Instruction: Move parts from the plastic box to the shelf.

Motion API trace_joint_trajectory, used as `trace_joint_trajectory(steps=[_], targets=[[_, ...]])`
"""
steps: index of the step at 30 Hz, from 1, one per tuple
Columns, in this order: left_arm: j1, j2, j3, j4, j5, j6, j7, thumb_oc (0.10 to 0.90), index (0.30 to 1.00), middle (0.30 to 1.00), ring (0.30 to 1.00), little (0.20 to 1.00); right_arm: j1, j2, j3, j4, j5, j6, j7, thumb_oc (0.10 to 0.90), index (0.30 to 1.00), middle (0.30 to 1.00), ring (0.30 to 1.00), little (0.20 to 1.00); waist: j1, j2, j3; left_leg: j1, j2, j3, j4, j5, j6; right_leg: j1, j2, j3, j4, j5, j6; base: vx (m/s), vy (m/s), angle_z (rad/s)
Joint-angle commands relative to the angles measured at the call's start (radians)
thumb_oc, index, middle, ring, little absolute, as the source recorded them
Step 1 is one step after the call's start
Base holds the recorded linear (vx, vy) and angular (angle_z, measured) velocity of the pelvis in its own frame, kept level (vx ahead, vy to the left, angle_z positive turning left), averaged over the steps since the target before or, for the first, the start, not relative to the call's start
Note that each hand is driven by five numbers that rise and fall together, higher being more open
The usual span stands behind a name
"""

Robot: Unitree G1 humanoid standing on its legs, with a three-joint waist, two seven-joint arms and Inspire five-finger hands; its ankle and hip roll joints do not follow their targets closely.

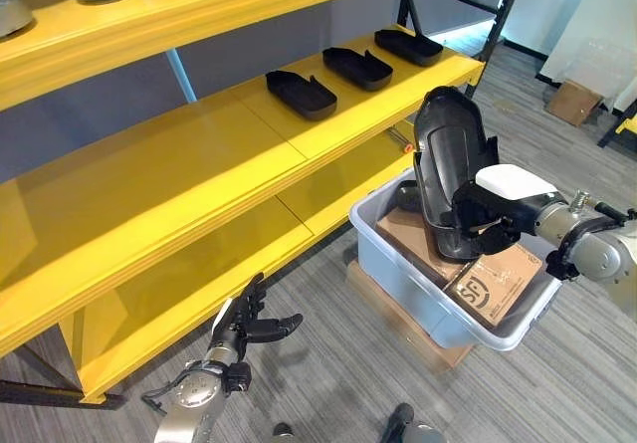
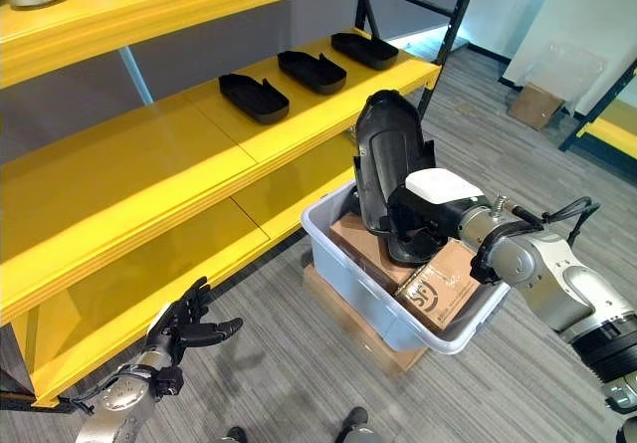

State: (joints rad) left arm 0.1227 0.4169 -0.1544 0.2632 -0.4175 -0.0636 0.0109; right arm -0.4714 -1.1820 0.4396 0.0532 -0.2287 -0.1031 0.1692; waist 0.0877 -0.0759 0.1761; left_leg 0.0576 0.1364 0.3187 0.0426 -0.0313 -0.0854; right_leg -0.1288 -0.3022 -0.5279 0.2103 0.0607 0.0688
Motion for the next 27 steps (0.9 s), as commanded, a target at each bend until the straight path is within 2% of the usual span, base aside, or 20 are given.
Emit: trace_joint_trajectory(steps=[1,3,4,7,8,9,10,11,12,14,18,21,23,25,27], targets=[[-0.052,0.064,0.033,-0.104,0.025,-0.090,0.013,0.900,1.000,1.000,1.000,1.000,-0.216,0.000,-0.029,0.003,0.006,-0.017,-0.087,0.400,0.300,0.300,0.300,0.300,0.033,-0.032,-0.019,-0.078,-0.006,-0.086,0.079,-0.081,0.015,0.156,-0.127,-0.029,-0.076,0.095,0.175,0.03,0.184,0.11],[-0.053,0.066,0.036,-0.105,0.025,-0.091,0.016,0.900,1.000,1.000,1.000,1.000,-0.236,0.005,-0.013,0.009,0.003,-0.014,-0.087,0.400,0.300,0.300,0.300,0.300,0.036,-0.036,-0.016,-0.088,-0.015,-0.088,0.091,-0.091,0.024,0.154,-0.137,-0.025,-0.075,0.110,0.177,0.02,0.135,0.09],[-0.053,0.071,0.041,-0.106,0.025,-0.094,0.023,0.900,1.000,1.000,1.000,1.000,-0.260,0.013,0.005,0.018,-0.001,-0.013,-0.092,0.400,0.300,0.300,0.300,0.300,0.045,-0.038,-0.010,-0.098,-0.039,-0.097,0.106,-0.106,0.043,0.154,-0.156,-0.020,-0.067,0.128,0.179,0.03,0.195,0.12],[-0.054,0.073,0.049,-0.105,0.029,-0.095,0.031,0.900,1.000,1.000,1.000,1.000,-0.261,0.027,0.009,0.028,-0.012,-0.010,-0.094,0.400,0.300,0.300,0.300,0.300,0.045,-0.035,-0.004,-0.098,-0.073,-0.115,0.107,-0.125,0.072,0.137,-0.191,0.013,-0.003,0.145,0.176,0.06,0.222,0.18],[-0.057,0.074,0.048,-0.101,0.032,-0.094,0.033,0.900,1.000,1.000,1.000,1.000,-0.252,0.030,0.005,0.034,-0.016,-0.009,-0.094,0.400,0.300,0.300,0.300,0.300,0.042,-0.034,-0.001,-0.092,-0.083,-0.126,0.105,-0.131,0.082,0.126,-0.197,0.040,0.032,0.150,0.172,0.08,0.189,0.30],[-0.063,0.076,0.045,-0.097,0.034,-0.094,0.036,0.900,1.000,1.000,1.000,1.000,-0.244,0.029,-0.002,0.033,-0.017,-0.007,-0.092,0.400,0.300,0.300,0.300,0.300,0.031,-0.032,0.004,-0.089,-0.092,-0.141,0.103,-0.132,0.090,0.107,-0.191,0.097,0.067,0.157,0.166,0.02,0.181,0.37],[-0.079,0.080,0.035,-0.093,0.032,-0.095,0.038,0.900,1.000,1.000,1.000,1.000,-0.235,0.027,-0.013,0.030,-0.014,-0.006,-0.092,0.400,0.300,0.300,0.300,0.300,0.017,-0.034,0.015,-0.100,-0.105,-0.147,0.105,-0.107,0.102,0.064,-0.172,0.158,0.090,0.169,0.139,0.01,0.160,0.48],[-0.089,0.084,0.030,-0.085,0.033,-0.096,0.038,0.900,1.000,1.000,1.000,1.000,-0.225,0.022,-0.019,0.034,-0.016,-0.004,-0.089,0.400,0.300,0.300,0.300,0.300,0.004,-0.030,0.020,-0.097,-0.109,-0.169,0.102,-0.105,0.104,0.035,-0.137,0.216,0.106,0.153,0.130,0.01,0.142,0.54],[-0.095,0.087,0.028,-0.082,0.034,-0.096,0.036,0.900,1.000,1.000,1.000,1.000,-0.218,0.014,-0.028,0.040,-0.019,-0.003,-0.088,0.400,0.300,0.300,0.300,0.300,-0.002,-0.025,0.024,-0.089,-0.113,-0.180,0.099,-0.106,0.106,0.011,-0.118,0.244,0.121,0.136,0.121,0.08,0.094,0.69],[-0.116,0.090,0.021,-0.077,0.034,-0.095,0.037,0.900,1.000,1.000,1.000,1.000,-0.213,-0.006,-0.040,0.040,-0.012,0.000,-0.085,0.400,0.300,0.300,0.300,0.300,-0.028,-0.020,0.038,-0.080,-0.119,-0.219,0.101,-0.106,0.105,-0.062,-0.081,0.310,0.116,0.130,0.108,0.10,0.021,0.91],[-0.137,0.087,0.012,-0.073,0.032,-0.097,0.041,0.900,1.000,1.000,1.000,1.000,-0.230,-0.016,-0.044,0.045,-0.007,0.002,-0.088,0.400,0.300,0.300,0.300,0.300,-0.053,-0.024,0.067,-0.080,-0.130,-0.269,0.147,-0.132,0.088,-0.103,-0.090,0.375,-0.002,0.171,0.134,0.08,-0.089,0.62],[-0.156,0.085,-0.002,-0.067,0.037,-0.102,0.041,0.900,1.000,1.000,1.000,1.000,-0.209,-0.021,-0.078,0.051,-0.015,0.007,-0.087,0.400,0.300,0.300,0.300,0.300,-0.079,-0.038,0.074,-0.093,-0.151,-0.331,0.226,-0.179,0.069,-0.101,-0.093,0.481,-0.079,0.215,0.156,0.15,-0.204,1.18],[-0.159,0.086,-0.001,-0.070,0.039,-0.103,0.042,0.900,1.000,1.000,1.000,1.000,-0.212,-0.016,-0.077,0.057,-0.018,0.006,-0.085,0.400,0.300,0.300,0.300,0.300,-0.073,-0.047,0.072,-0.086,-0.153,-0.344,0.242,-0.196,0.064,-0.099,-0.098,0.475,-0.095,0.234,0.162,0.12,-0.188,0.79],[-0.158,0.086,0.003,-0.069,0.041,-0.103,0.041,0.900,1.000,1.000,1.000,1.000,-0.198,-0.023,-0.090,0.052,-0.016,0.002,-0.080,0.400,0.300,0.300,0.300,0.300,-0.075,-0.058,0.060,-0.083,-0.154,-0.360,0.248,-0.209,0.056,-0.074,-0.101,0.467,-0.121,0.230,0.166,0.09,-0.165,0.40],[-0.156,0.084,0.005,-0.066,0.045,-0.104,0.041,0.900,1.000,1.000,1.000,1.000,-0.194,-0.028,-0.095,0.044,-0.010,-0.002,-0.073,0.400,0.300,0.300,0.300,0.300,-0.079,-0.064,0.042,-0.074,-0.148,-0.372,0.240,-0.212,0.051,-0.055,-0.089,0.487,-0.122,0.218,0.170,0.11,-0.180,0.23]])
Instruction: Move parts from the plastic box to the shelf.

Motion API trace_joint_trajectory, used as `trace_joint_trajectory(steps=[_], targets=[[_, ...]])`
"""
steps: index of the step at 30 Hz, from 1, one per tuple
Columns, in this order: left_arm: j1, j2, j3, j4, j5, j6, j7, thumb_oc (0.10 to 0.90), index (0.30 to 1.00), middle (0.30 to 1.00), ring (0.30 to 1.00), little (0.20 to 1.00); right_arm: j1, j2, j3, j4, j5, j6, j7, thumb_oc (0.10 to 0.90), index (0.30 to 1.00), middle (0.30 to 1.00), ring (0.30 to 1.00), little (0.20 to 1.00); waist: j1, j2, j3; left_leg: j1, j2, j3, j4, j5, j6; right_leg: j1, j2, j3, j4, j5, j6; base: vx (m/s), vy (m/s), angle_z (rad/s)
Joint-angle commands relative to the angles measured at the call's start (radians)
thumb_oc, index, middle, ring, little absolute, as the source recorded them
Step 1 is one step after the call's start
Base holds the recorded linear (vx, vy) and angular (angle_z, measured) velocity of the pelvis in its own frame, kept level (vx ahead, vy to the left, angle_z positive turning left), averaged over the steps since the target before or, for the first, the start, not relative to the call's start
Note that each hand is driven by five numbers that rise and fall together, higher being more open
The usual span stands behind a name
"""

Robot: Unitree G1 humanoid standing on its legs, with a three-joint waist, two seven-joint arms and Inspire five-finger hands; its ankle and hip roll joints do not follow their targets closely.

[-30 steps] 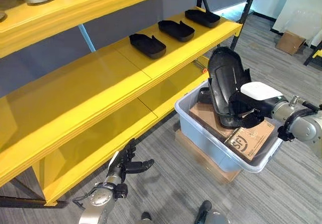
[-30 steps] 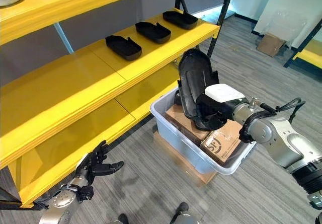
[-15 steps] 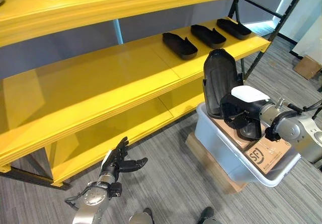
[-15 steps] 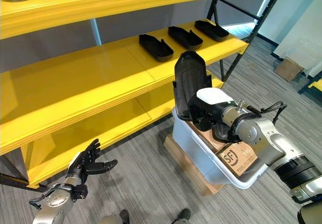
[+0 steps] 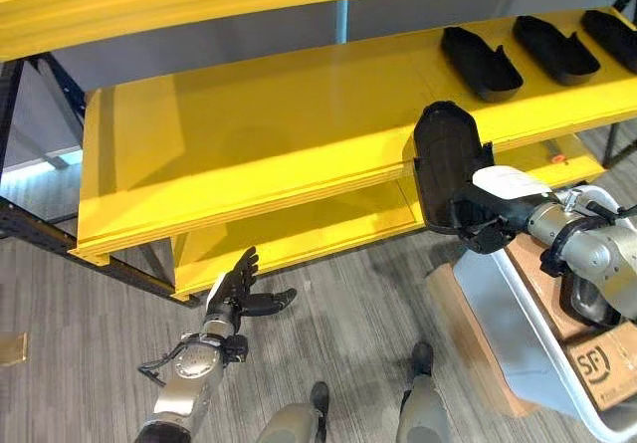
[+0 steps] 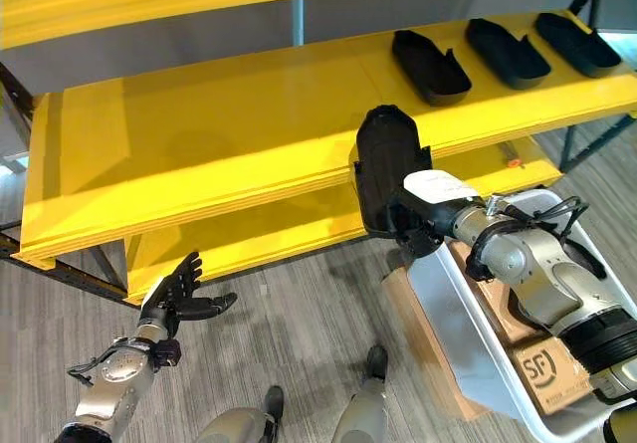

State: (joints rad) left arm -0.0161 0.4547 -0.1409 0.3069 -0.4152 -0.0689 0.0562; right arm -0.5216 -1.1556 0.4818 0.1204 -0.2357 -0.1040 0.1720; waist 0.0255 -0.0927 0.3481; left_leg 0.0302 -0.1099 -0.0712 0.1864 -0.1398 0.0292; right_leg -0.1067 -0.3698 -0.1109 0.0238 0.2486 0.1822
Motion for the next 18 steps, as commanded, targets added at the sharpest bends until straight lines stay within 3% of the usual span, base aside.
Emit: trace_joint_trajectory(steps=[1,11,18], targets=[[-0.013,0.046,-0.005,-0.110,0.043,-0.098,-0.004,0.900,1.000,1.000,1.000,1.000,-0.151,-0.050,-0.133,-0.022,-0.001,-0.001,-0.075,0.400,0.300,0.300,0.300,0.300,-0.010,-0.047,-0.135,-0.039,0.111,0.017,0.096,-0.107,-0.070,-0.072,-0.015,0.063,0.071,0.021,0.058,0.10,-0.205,0.03],[0.028,0.017,-0.009,-0.104,0.037,-0.089,-0.017,0.900,1.000,1.000,1.000,1.000,-0.170,-0.070,-0.105,-0.040,0.054,-0.013,-0.062,0.400,0.300,0.300,0.300,0.300,-0.009,-0.035,-0.212,0.032,0.254,-0.011,-0.026,-0.056,-0.130,-0.023,0.103,0.026,0.097,-0.164,0.018,0.09,-0.204,-0.05],[0.029,0.009,-0.020,-0.107,0.027,-0.092,-0.014,0.900,1.000,1.000,1.000,1.000,-0.270,-0.069,-0.026,-0.016,0.067,-0.020,-0.081,0.400,0.300,0.300,0.300,0.300,-0.002,-0.015,-0.238,0.052,0.308,-0.017,-0.106,0.006,-0.148,-0.011,0.150,0.022,0.115,-0.216,-0.008,0.03,-0.135,0.04]])
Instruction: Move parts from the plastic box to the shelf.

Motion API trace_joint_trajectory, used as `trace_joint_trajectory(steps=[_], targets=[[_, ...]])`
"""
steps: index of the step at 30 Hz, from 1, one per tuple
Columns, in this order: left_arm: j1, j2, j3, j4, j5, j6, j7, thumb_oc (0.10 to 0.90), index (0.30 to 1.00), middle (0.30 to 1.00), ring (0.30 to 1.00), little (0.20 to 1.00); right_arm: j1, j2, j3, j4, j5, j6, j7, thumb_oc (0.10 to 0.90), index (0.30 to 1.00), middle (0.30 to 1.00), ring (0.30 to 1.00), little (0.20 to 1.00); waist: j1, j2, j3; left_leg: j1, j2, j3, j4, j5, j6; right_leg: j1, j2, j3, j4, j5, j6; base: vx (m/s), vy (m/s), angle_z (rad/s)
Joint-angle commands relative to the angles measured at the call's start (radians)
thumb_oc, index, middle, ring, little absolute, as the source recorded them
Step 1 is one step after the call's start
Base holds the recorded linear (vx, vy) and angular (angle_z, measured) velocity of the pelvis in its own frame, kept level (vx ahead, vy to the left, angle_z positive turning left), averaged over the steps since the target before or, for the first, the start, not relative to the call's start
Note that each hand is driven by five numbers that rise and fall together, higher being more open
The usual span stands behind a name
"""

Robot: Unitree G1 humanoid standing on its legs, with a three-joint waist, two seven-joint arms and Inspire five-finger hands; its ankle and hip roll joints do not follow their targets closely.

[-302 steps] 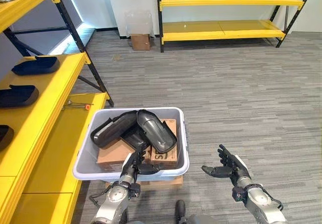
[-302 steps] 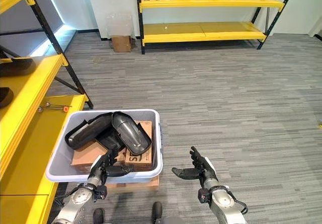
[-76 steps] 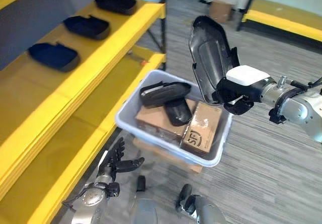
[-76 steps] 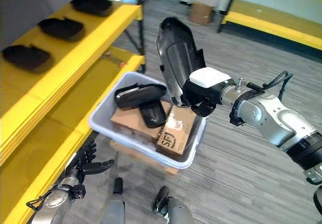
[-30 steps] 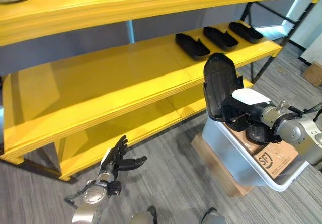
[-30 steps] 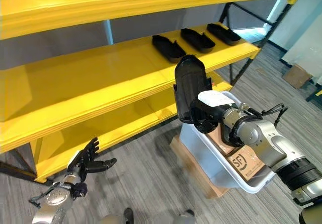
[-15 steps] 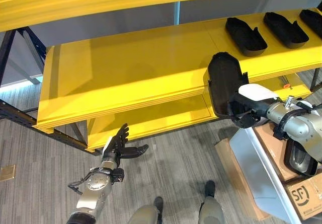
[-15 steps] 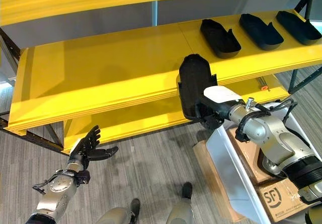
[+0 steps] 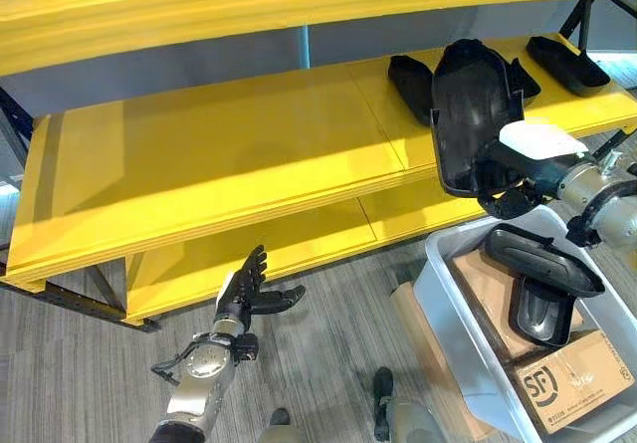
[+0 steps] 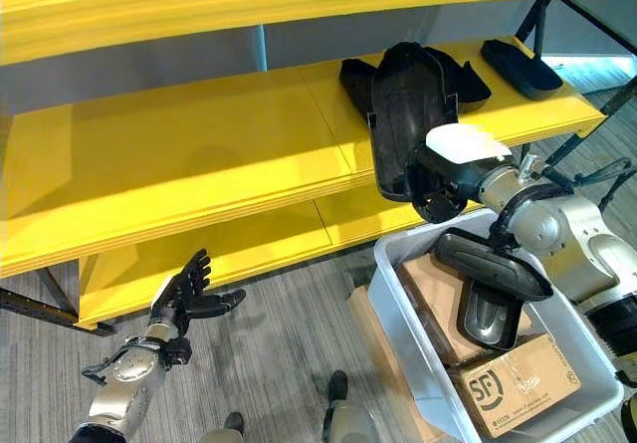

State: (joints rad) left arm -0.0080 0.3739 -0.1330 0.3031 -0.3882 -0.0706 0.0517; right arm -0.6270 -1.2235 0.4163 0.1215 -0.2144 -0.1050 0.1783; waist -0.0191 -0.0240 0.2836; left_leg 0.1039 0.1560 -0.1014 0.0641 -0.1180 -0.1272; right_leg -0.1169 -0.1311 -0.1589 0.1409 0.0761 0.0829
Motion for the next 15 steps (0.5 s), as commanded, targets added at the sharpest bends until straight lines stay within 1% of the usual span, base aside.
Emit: trace_joint_trajectory(steps=[1,4,6,7,8,9,10,11,12,13,14,15], targets=[[0.020,0.089,-0.028,-0.104,-0.001,-0.091,-0.010,0.900,1.000,1.000,1.000,1.000,-0.175,0.002,0.050,-0.015,0.044,-0.020,-0.086,0.400,0.300,0.300,0.300,0.300,0.043,-0.082,-0.176,-0.021,0.045,0.014,0.012,-0.012,0.007,-0.001,-0.087,0.068,0.005,-0.050,0.089,-0.01,-0.130,0.05],[0.008,0.098,-0.029,-0.117,-0.008,-0.098,-0.005,0.900,1.000,1.000,1.000,1.000,-0.260,0.010,0.116,0.005,0.046,-0.022,-0.089,0.400,0.300,0.300,0.300,0.300,0.049,-0.074,-0.170,-0.035,0.062,-0.006,0.011,0.009,-0.003,-0.010,-0.076,0.059,0.055,-0.090,0.075,-0.04,-0.150,0.19],[-0.002,0.105,-0.033,-0.115,-0.015,-0.100,0.002,0.900,1.000,1.000,1.000,1.000,-0.326,0.016,0.156,0.030,0.058,-0.024,-0.102,0.400,0.300,0.300,0.300,0.300,0.052,-0.070,-0.168,-0.049,0.096,-0.019,0.014,0.034,-0.020,-0.023,-0.049,0.045,0.097,-0.132,0.051,-0.04,-0.301,0.42],[0.002,0.106,-0.031,-0.117,-0.022,-0.100,0.005,0.900,1.000,1.000,1.000,1.000,-0.349,0.021,0.174,0.038,0.062,-0.026,-0.104,0.400,0.300,0.300,0.300,0.300,0.057,-0.070,-0.166,-0.054,0.118,-0.026,0.029,0.062,-0.030,-0.022,-0.029,0.037,0.108,-0.149,0.038,-0.01,-0.324,0.41],[0.006,0.105,-0.029,-0.119,-0.023,-0.099,0.004,0.900,1.000,1.000,1.000,1.000,-0.364,0.025,0.188,0.047,0.062,-0.025,-0.103,0.400,0.300,0.300,0.300,0.300,0.059,-0.070,-0.165,-0.059,0.127,-0.029,0.043,0.076,-0.031,-0.021,-0.017,0.036,0.108,-0.154,0.029,0.00,-0.211,0.47],[0.007,0.105,-0.028,-0.119,-0.023,-0.098,0.004,0.900,1.000,1.000,1.000,1.000,-0.369,0.026,0.192,0.049,0.062,-0.025,-0.104,0.400,0.300,0.300,0.300,0.300,0.058,-0.068,-0.165,-0.059,0.128,-0.029,0.043,0.076,-0.032,-0.021,-0.016,0.036,0.109,-0.155,0.028,-0.01,-0.217,0.41],[0.020,0.102,-0.017,-0.120,-0.028,-0.099,0.005,0.900,1.000,1.000,1.000,1.000,-0.391,0.026,0.213,0.045,0.069,-0.028,-0.107,0.400,0.300,0.300,0.300,0.300,0.068,-0.068,-0.158,-0.091,0.135,-0.038,0.112,0.143,-0.031,-0.003,0.008,0.035,0.095,-0.165,0.007,-0.02,-0.270,0.58],[0.033,0.099,-0.006,-0.123,-0.030,-0.098,0.006,0.900,1.000,1.000,1.000,1.000,-0.402,0.029,0.224,0.041,0.070,-0.030,-0.107,0.400,0.300,0.300,0.300,0.300,0.075,-0.071,-0.146,-0.127,0.126,-0.061,0.198,0.205,-0.028,0.021,0.028,0.036,0.069,-0.164,-0.013,-0.11,-0.588,0.45],[0.048,0.097,0.004,-0.133,-0.043,-0.091,0.005,0.900,1.000,1.000,1.000,1.000,-0.436,0.026,0.245,0.044,0.074,-0.023,-0.115,0.400,0.300,0.300,0.300,0.300,0.114,-0.101,-0.079,-0.271,0.073,-0.063,0.489,0.307,0.035,0.084,0.042,0.017,0.024,-0.167,-0.070,-0.10,-0.433,0.19],[0.048,0.097,0.004,-0.133,-0.043,-0.091,0.005,0.900,1.000,1.000,1.000,1.000,-0.436,0.026,0.245,0.044,0.074,-0.023,-0.115,0.400,0.300,0.300,0.300,0.300,0.114,-0.101,-0.079,-0.271,0.073,-0.063,0.489,0.307,0.035,0.084,0.042,0.017,0.024,-0.167,-0.070,-0.10,-0.500,-0.10],[0.055,0.091,0.010,-0.136,-0.047,-0.086,0.002,0.900,1.000,1.000,1.000,1.000,-0.414,0.026,0.234,0.046,0.071,-0.019,-0.118,0.400,0.300,0.300,0.300,0.300,0.113,-0.108,-0.056,-0.332,0.068,0.009,0.555,0.292,0.047,0.100,0.044,-0.012,0.015,-0.171,-0.081,0.01,-0.200,-0.10],[0.060,0.090,0.011,-0.138,-0.049,-0.085,0.001,0.900,1.000,1.000,1.000,1.000,-0.393,0.020,0.219,0.044,0.064,-0.015,-0.118,0.400,0.300,0.300,0.300,0.300,0.113,-0.099,-0.058,-0.354,0.081,0.044,0.516,0.285,0.035,0.109,0.046,-0.023,0.009,-0.179,-0.077,0.04,-0.207,0.43]])
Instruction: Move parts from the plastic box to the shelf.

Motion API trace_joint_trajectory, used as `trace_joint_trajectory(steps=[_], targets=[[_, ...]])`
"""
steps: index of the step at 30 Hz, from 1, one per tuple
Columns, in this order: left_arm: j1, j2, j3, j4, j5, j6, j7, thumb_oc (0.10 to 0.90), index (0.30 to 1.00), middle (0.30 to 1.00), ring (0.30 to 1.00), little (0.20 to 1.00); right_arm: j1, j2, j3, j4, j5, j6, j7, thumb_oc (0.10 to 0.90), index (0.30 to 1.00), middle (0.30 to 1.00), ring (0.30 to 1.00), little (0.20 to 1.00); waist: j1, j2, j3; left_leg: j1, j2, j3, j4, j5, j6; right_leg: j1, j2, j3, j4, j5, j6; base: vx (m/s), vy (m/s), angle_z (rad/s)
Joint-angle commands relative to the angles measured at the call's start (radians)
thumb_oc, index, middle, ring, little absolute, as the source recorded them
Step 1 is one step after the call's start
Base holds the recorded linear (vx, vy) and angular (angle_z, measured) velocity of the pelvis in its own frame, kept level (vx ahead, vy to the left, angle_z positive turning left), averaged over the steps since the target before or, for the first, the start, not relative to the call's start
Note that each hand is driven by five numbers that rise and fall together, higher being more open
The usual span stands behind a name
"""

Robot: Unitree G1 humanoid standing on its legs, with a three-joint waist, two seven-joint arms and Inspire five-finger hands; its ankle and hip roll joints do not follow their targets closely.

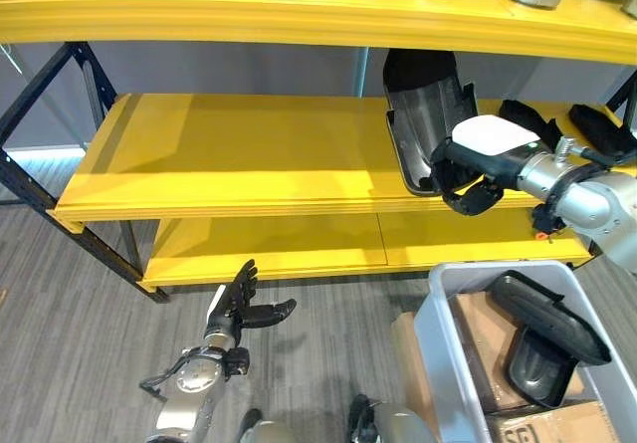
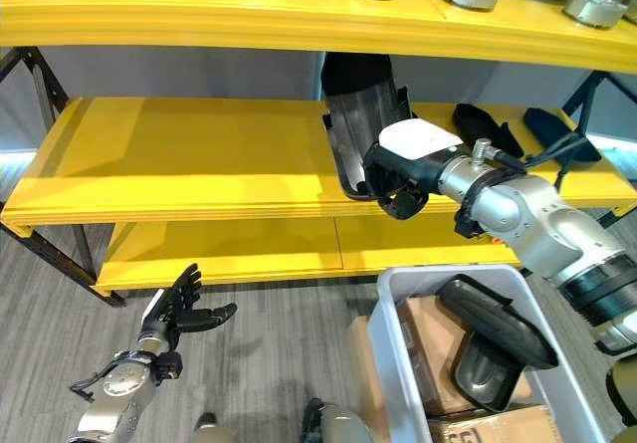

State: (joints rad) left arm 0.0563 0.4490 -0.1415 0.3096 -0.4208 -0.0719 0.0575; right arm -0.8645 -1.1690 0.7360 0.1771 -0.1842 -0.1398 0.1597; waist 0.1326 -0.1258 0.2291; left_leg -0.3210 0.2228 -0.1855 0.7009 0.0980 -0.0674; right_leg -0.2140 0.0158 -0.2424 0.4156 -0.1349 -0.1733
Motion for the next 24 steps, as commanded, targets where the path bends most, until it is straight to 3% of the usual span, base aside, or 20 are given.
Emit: trace_joint_trajectory(steps=[1,2,3,5,8,10,18,24], targets=[[-0.004,0.011,0.021,-0.144,-0.017,-0.082,-0.007,0.900,1.000,1.000,1.000,1.000,-0.133,-0.042,-0.115,-0.017,0.031,0.027,-0.094,0.400,0.300,0.300,0.300,0.300,-0.038,0.012,-0.004,0.045,0.024,0.165,-0.181,0.069,-0.042,0.221,-0.102,0.046,-0.276,0.026,0.184,0.07,-0.029,0.73],[-0.003,0.012,0.019,-0.145,-0.017,-0.082,-0.007,0.900,1.000,1.000,1.000,1.000,-0.124,-0.044,-0.122,-0.021,0.030,0.027,-0.093,0.400,0.300,0.300,0.300,0.300,-0.036,0.009,-0.005,0.049,0.022,0.167,-0.187,0.070,-0.043,0.223,-0.104,0.046,-0.279,0.026,0.184,0.14,0.012,0.75],[-0.006,0.005,0.019,-0.140,-0.011,-0.079,-0.003,0.900,1.000,1.000,1.000,1.000,-0.089,-0.043,-0.144,-0.048,0.035,0.025,-0.090,0.400,0.300,0.300,0.300,0.300,-0.035,0.027,-0.005,0.017,0.010,0.196,-0.301,0.063,-0.063,0.236,-0.101,0.040,-0.286,0.020,0.196,0.16,0.052,0.41],[-0.022,0.001,0.000,-0.132,0.003,-0.079,-0.002,0.900,1.000,1.000,1.000,1.000,-0.014,-0.042,-0.193,-0.063,0.039,0.023,-0.089,0.400,0.300,0.300,0.300,0.300,-0.037,0.046,-0.008,-0.034,0.023,0.267,-0.458,0.141,-0.095,0.259,-0.090,0.027,-0.296,0.011,0.204,0.20,0.056,-0.11],[-0.031,0.000,-0.018,-0.121,0.012,-0.080,-0.004,0.900,1.000,1.000,1.000,1.000,0.051,-0.036,-0.242,-0.079,0.029,0.020,-0.094,0.400,0.300,0.300,0.300,0.300,-0.024,0.053,-0.011,-0.014,0.016,0.278,-0.535,0.170,-0.103,0.277,-0.090,0.028,-0.294,0.002,0.215,0.16,0.054,0.12],[-0.026,-0.001,-0.020,-0.120,0.010,-0.080,-0.004,0.900,1.000,1.000,1.000,1.000,0.075,-0.022,-0.256,-0.088,0.010,0.013,-0.091,0.400,0.300,0.300,0.300,0.300,-0.023,0.057,-0.032,0.056,0.011,0.261,-0.587,0.128,-0.083,0.309,-0.095,0.041,-0.303,-0.012,0.233,0.25,0.127,-0.34],[-0.052,0.003,-0.040,-0.115,0.025,-0.080,-0.010,0.900,1.000,1.000,1.000,1.000,0.197,-0.055,-0.372,-0.101,0.026,0.022,-0.087,0.400,0.300,0.300,0.300,0.300,-0.038,0.017,-0.081,0.070,-0.024,0.329,-0.494,-0.003,-0.043,0.373,-0.191,0.055,-0.366,0.013,0.280,0.26,0.128,-0.38],[-0.060,0.014,-0.033,-0.114,0.026,-0.080,0.001,0.900,1.000,1.000,1.000,1.000,0.195,-0.057,-0.378,-0.098,0.025,0.025,-0.095,0.400,0.300,0.300,0.300,0.300,-0.040,0.003,-0.090,0.046,-0.045,0.349,-0.452,-0.056,-0.024,0.357,-0.228,0.058,-0.376,0.041,0.308,0.12,0.108,-0.16]])
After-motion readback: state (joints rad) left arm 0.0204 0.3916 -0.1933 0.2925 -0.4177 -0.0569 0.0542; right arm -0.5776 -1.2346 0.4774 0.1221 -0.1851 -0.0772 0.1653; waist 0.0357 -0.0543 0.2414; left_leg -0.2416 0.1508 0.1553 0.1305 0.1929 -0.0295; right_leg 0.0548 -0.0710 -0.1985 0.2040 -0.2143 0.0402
